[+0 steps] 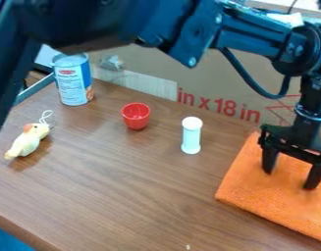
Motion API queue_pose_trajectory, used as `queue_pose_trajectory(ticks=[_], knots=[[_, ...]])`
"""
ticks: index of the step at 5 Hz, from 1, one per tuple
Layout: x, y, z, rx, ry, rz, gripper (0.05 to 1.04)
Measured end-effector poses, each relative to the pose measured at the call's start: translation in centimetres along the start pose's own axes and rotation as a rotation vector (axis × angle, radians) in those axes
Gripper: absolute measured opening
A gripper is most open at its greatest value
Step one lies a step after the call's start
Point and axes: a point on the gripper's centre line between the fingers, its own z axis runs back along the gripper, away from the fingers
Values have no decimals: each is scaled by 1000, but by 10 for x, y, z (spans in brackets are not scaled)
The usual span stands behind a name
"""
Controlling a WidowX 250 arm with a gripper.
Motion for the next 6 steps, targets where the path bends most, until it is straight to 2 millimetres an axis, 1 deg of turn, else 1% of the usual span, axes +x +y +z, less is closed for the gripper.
queue_pose_trajectory(ticks=[1, 2, 3, 4, 5, 6], knots=[[-4, -1, -7, -8, 14, 15, 1000], [-12, 4, -10, 6, 14, 87, 1000], [-17, 5, -11, 30, 52, 134, 1000], [-33, 5, -9, 50, 126, 149, 1000], [-86, 2, -7, 140, 180, 105, 1001], [-129, 0, -5, 219, 173, 47, 1001]])
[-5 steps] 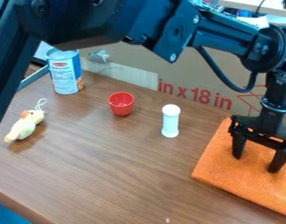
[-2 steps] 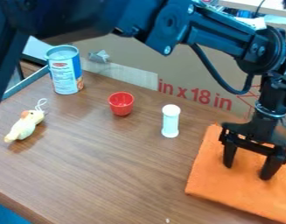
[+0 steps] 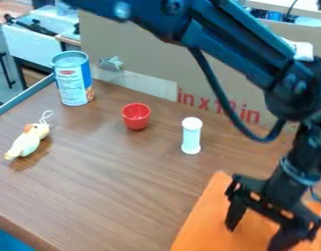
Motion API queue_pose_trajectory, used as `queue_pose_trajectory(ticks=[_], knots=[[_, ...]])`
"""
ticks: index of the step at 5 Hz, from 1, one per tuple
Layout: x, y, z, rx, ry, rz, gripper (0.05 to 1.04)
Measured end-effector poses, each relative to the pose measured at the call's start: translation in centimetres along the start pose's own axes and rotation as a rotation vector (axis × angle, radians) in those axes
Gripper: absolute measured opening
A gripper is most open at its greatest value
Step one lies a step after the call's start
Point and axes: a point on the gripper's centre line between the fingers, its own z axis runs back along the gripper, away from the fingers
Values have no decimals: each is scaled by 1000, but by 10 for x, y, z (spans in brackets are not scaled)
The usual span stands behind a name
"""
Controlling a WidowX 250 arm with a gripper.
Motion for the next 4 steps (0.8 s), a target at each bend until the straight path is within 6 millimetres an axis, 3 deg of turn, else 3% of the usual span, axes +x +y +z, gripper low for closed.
queue_pose_trajectory(ticks=[1, 3, 4], knots=[[-26, 4, -4, 8, -5, -8, 1001], [-19, 10, -1, -40, -46, 12, 1000], [1, 26, 38, -113, -150, 69, 1000]])
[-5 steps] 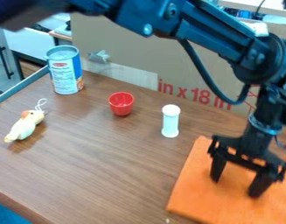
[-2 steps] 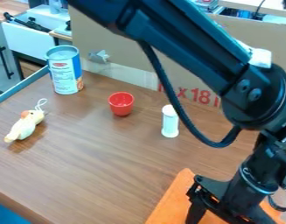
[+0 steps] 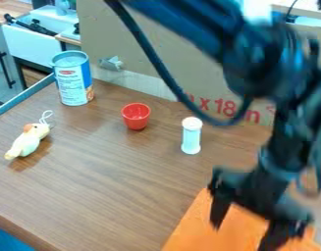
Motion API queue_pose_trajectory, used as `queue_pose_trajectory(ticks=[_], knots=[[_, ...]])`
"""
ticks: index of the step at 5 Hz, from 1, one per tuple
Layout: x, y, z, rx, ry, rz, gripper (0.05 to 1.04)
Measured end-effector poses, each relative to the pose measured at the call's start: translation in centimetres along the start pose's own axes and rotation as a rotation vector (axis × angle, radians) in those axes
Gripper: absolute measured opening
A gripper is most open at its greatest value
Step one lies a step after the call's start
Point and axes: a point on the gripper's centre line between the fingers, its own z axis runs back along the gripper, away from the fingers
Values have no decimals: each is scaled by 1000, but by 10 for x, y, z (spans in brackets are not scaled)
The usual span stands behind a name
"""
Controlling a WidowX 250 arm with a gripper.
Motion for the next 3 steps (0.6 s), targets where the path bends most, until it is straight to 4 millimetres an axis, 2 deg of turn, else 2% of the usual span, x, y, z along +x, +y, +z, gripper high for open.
queue_pose_trajectory(ticks=[1, 2, 3], knots=[[3, 8, 40, -26, -27, -45, 1000], [-4, 24, 63, -33, 7, -68, 1000], [-9, 37, 75, -17, 48, -111, 1000]])
